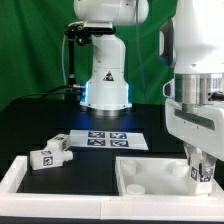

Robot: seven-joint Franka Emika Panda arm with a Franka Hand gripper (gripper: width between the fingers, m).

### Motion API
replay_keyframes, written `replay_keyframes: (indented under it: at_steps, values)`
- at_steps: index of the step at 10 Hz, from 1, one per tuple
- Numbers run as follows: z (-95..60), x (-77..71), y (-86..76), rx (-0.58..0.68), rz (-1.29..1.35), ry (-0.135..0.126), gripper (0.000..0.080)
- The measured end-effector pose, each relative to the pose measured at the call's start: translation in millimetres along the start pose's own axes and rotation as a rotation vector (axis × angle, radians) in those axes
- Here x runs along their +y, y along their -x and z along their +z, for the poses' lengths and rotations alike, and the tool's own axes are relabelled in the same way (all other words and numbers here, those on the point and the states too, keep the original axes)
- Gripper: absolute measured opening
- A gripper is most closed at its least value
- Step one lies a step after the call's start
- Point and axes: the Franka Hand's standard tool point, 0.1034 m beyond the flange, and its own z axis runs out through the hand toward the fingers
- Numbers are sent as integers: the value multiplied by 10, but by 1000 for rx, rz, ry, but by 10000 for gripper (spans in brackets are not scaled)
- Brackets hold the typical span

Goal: Assemble one leg

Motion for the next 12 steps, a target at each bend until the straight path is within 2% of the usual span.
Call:
replay_keyframes:
  at_steps: [1,2,3,4,5,7,10,12]
  values:
    - [2,0,8,-2,3,0,288]
    - [2,10,22,-3,-85,13,372]
    - [-20,3,72,-12,-205,44,544]
    - [-21,-32,82,-10,-411,38,544]
    - [4,-26,77,-13,-589,36,635]
    - [17,-9,105,-8,-789,22,645]
    - [19,-15,80,-6,-994,25,649]
    - [-19,-68,66,25,-1397,50,649]
